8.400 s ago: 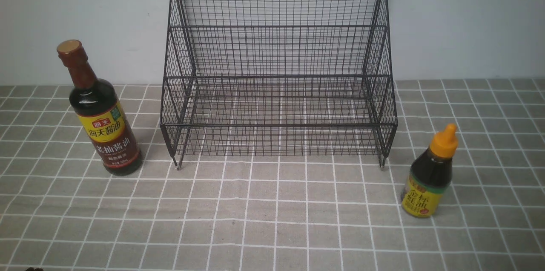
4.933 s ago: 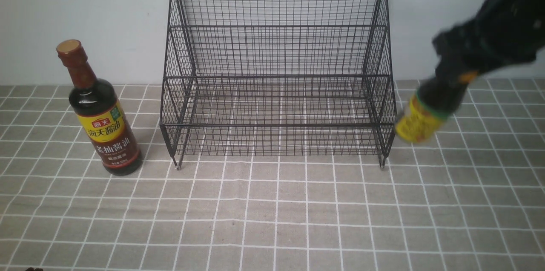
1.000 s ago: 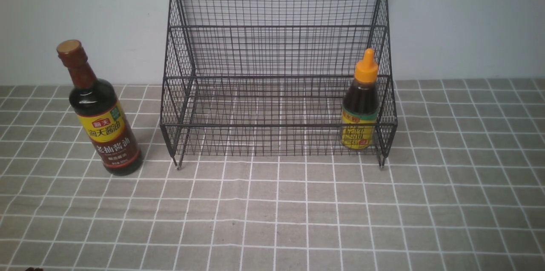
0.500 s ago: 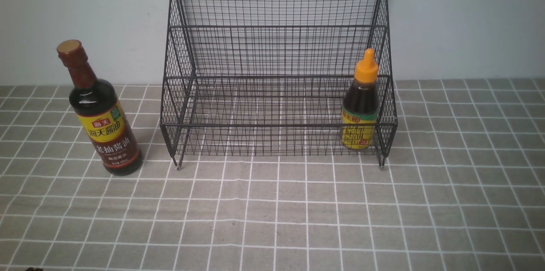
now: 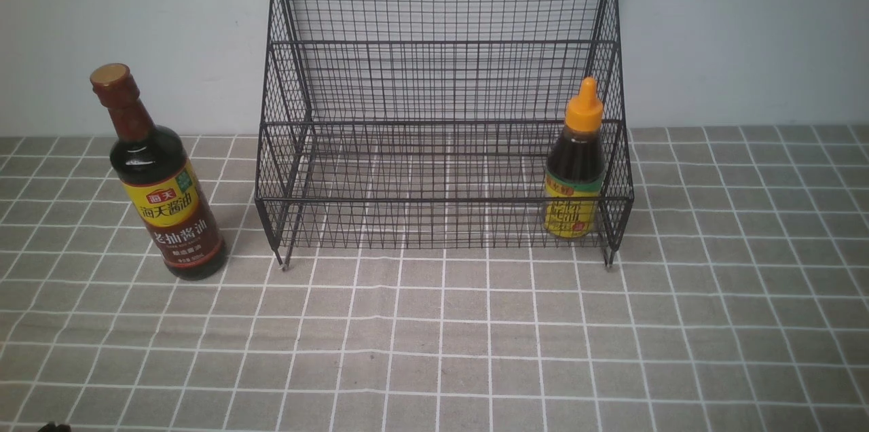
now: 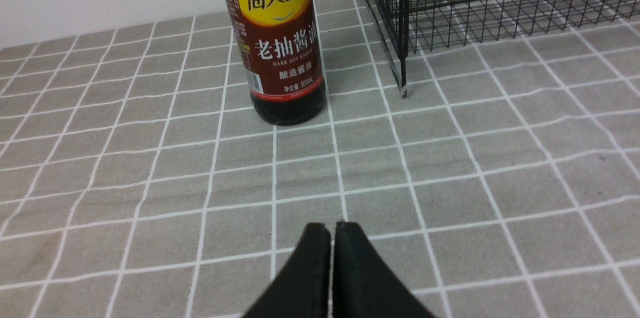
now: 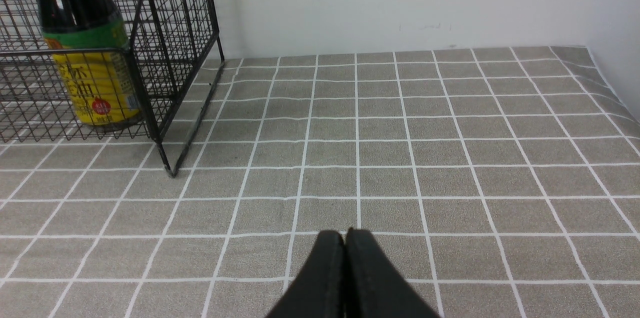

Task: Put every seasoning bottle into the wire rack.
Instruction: Use the left arm to grab the condiment bottle closest to it

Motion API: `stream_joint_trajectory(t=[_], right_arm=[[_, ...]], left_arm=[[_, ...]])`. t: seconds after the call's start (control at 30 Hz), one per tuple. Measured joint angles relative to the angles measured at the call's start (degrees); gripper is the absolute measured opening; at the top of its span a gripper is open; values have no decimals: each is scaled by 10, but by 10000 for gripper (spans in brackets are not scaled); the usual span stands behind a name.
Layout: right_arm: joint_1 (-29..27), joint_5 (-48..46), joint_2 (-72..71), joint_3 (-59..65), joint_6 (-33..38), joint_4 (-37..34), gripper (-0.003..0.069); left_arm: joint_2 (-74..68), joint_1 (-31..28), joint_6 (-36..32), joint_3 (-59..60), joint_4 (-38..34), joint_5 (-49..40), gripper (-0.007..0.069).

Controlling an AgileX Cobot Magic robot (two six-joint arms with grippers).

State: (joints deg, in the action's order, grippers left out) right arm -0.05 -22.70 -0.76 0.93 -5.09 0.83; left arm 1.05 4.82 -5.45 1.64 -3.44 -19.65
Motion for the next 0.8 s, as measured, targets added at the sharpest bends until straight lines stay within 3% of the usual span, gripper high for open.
stream_joint_trajectory(t=[0.23, 0.3, 0.4, 0.5, 0.73, 0.77, 0.8], right_arm=[[0, 0, 0, 0, 0, 0, -13], [0, 0, 0, 0, 0, 0, -13], [0, 0, 0, 0, 0, 0, -13], [0, 0, 0, 0, 0, 0, -13], [0, 0, 0, 0, 0, 0, -13], [0, 0, 0, 0, 0, 0, -13], [0, 0, 0, 0, 0, 0, -13]], left_arm=[[0, 0, 44, 0, -162, 184, -7], [0, 0, 48, 0, -219, 298, -7], [0, 0, 48, -25, -262, 348, -7], [-19, 0, 29, -108, -271, 291, -7], [-254, 0, -31, -347, -246, -57, -7], [-338, 0, -33, -409, -225, -159, -7], [-356, 0, -33, -420, -215, -175, -7]])
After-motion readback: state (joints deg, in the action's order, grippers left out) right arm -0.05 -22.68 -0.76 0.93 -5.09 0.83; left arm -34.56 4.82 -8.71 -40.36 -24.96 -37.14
